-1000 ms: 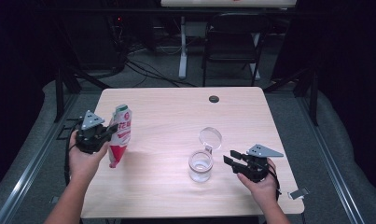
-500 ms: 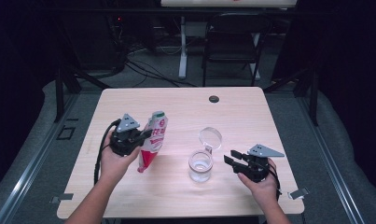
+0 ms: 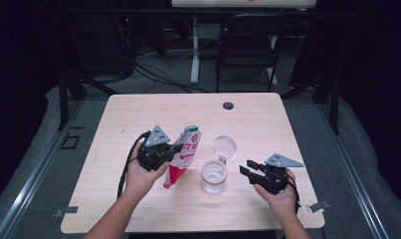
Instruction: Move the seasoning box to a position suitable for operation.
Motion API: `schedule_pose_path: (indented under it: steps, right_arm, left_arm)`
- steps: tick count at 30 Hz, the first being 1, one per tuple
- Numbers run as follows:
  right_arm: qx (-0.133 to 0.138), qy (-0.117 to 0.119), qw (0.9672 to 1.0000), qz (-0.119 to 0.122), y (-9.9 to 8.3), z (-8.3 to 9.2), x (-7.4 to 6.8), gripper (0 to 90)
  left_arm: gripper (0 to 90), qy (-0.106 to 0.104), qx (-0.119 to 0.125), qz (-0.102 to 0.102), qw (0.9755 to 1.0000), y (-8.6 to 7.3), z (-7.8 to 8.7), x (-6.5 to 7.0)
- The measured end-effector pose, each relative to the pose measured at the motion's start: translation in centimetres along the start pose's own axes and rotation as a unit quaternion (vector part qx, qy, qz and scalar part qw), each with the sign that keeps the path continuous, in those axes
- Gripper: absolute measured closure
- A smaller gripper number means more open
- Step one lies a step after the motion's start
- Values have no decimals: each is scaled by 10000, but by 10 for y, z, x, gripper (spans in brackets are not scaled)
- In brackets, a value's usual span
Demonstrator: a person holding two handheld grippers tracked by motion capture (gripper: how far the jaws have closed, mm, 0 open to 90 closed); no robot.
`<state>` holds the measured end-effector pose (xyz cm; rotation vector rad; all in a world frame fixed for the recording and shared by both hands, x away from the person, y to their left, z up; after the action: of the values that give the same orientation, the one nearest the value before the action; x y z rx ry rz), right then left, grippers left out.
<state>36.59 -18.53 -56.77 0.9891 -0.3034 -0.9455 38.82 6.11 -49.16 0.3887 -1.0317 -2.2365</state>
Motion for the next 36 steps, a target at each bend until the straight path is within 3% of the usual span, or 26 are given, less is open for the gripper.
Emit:
schedule_pose_path:
  steps: [9, 19, 20, 21, 23, 25, 27, 28, 31, 36]
  right_arm:
    - [18, -3, 10000, 18, 1, 1, -1, 578]
    - [95, -2, 9992, 384, 11, 9, -12, 561]
    - [119, 40, 9991, 402, 13, 10, -15, 561]
    - [110, 244, 9986, 459, 17, 13, -23, 561]
    - [109, 266, 9983, 499, 18, 14, -25, 564]
    - [225, 282, 9960, 812, 28, 20, -38, 577]
    - [243, 281, 9953, 897, 31, 21, -42, 577]
    - [254, 316, 9930, 1110, 37, 24, -51, 573]
    - [260, 377, 9891, 1398, 44, 25, -67, 567]
    - [52, 629, 9846, 1629, 45, 15, -86, 586]
  left_arm:
    - [900, -199, -64, -55, 9998, -10, -6, 13]
    - [898, -360, 48, 110, 9993, -32, 5, 18]
    - [898, -360, 78, 98, 9993, -35, 7, 19]
    - [897, -399, 110, 125, 9991, -40, 8, 20]
    - [897, -407, 127, 126, 9990, -43, 9, 22]
    - [897, -418, 164, 145, 9989, -53, 10, 25]
    - [896, -433, 183, 156, 9988, -56, 10, 26]
    - [896, -423, 208, 173, 9987, -58, 11, 26]
    - [895, -456, 248, 288, 9982, -68, 13, 25]
    - [889, -483, 231, 296, 9981, -77, 13, 26]
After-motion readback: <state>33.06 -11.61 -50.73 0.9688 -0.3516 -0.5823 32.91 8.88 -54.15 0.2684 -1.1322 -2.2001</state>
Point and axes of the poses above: each handheld gripper's, and its own axes: z roughly backward along the jaws, y roughly out of its top, x roughly to its right, the point moved 9 cm from there along -z, roughly forward along the jaws, and after that the axes turned 7 degrees about -x, right-handed, at the moved point
